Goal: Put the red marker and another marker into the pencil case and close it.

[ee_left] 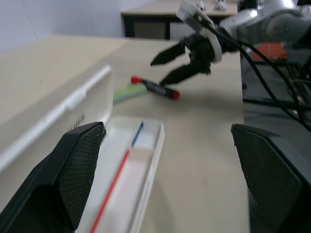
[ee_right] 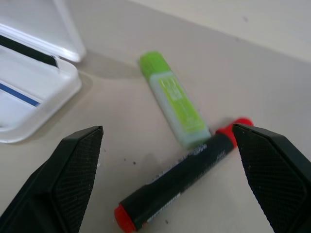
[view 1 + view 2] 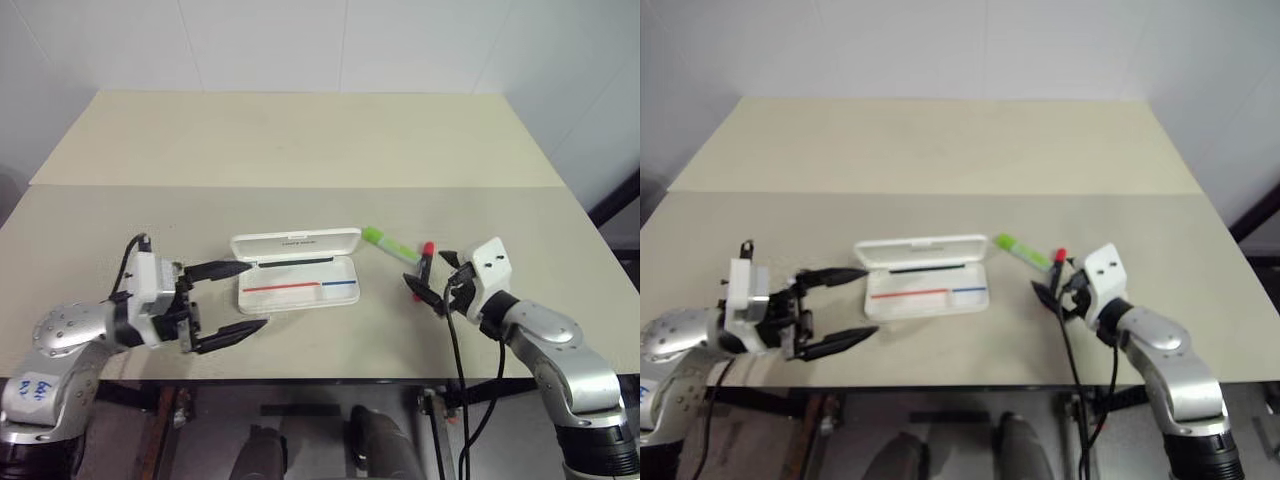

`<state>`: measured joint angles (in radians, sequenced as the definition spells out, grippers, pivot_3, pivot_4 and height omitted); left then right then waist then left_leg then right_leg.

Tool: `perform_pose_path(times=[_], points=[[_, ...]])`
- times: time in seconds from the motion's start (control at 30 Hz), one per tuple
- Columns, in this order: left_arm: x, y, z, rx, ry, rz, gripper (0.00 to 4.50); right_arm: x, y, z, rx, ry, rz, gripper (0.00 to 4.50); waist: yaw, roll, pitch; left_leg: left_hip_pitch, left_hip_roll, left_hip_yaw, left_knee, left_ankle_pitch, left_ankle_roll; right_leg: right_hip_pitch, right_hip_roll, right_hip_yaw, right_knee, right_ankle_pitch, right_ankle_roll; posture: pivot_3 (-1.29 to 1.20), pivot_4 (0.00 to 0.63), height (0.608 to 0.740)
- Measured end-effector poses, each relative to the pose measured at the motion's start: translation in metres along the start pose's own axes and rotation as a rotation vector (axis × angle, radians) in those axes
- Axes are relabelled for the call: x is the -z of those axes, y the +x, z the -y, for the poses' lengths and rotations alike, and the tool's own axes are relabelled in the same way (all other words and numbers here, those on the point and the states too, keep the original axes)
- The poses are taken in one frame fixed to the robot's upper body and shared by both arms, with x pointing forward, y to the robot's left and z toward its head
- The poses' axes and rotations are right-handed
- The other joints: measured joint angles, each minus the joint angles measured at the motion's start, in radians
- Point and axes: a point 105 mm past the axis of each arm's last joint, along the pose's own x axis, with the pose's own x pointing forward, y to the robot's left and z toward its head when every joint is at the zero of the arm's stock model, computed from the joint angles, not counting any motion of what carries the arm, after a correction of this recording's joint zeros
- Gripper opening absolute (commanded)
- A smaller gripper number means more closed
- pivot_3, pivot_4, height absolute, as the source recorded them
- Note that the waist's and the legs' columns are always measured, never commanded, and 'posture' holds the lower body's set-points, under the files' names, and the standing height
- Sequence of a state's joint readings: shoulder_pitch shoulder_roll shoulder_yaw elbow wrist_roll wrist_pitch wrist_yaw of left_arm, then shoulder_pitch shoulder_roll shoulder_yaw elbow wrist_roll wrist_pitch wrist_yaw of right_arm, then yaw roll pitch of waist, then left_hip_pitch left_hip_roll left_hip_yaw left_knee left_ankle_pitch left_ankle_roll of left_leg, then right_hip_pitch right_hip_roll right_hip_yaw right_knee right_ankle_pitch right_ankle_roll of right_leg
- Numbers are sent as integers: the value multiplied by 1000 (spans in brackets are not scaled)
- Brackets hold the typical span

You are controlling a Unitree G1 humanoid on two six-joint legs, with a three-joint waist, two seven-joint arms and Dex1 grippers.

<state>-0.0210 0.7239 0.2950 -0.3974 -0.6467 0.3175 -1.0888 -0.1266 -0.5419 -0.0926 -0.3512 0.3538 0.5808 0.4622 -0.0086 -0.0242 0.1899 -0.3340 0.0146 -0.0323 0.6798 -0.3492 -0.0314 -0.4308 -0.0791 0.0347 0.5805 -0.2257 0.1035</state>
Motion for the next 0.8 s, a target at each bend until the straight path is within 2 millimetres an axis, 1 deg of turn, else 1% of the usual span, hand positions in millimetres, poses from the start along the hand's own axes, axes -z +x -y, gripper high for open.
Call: perform_pose_path(times=[0.07, 0.17, 0.3, 0.5, 0.7, 0.8], points=[[1, -10, -1, 14, -16, -17, 4485, 4, 2, 1, 24, 28, -20, 4500, 1, 0, 0, 0, 0, 0, 0, 0, 0, 0, 0, 0, 0, 0, 0, 0, 150, 740], [3, -19, -4, 15, -23, -39, 4485, 10, 2, 2, 53, 60, -53, 4500, 2, 0, 0, 0, 0, 0, 0, 0, 0, 0, 0, -1, -1, 0, 0, 0, 150, 740], [0, -20, -9, 21, -8, -34, 4485, 19, 2, 4, 88, 92, -98, 4500, 1, 0, 0, -1, 0, 0, -2, 0, 0, 0, 0, -1, -3, 0, 0, 0, 150, 740], [-5, -19, -9, 40, 7, -17, 4485, 31, 4, 6, 149, 144, -148, 4500, -5, 0, 0, 0, 0, 0, -7, 0, 0, 0, 0, -1, -6, 0, 0, 0, 150, 740], [-9, -23, -9, 35, 2, 9, 4485, 30, 9, 4, 163, 166, -158, 4500, -15, -1, -1, 0, 1, 0, -9, 0, 0, 0, 0, -1, -6, 0, 0, 0, 150, 740], [-7, -26, -8, 36, -9, 5, 4485, 29, 12, 4, 165, 168, -172, 4500, -19, -2, -1, 0, 1, 0, -9, 0, 0, 1, 0, -1, -6, 0, 0, 0, 150, 740]])
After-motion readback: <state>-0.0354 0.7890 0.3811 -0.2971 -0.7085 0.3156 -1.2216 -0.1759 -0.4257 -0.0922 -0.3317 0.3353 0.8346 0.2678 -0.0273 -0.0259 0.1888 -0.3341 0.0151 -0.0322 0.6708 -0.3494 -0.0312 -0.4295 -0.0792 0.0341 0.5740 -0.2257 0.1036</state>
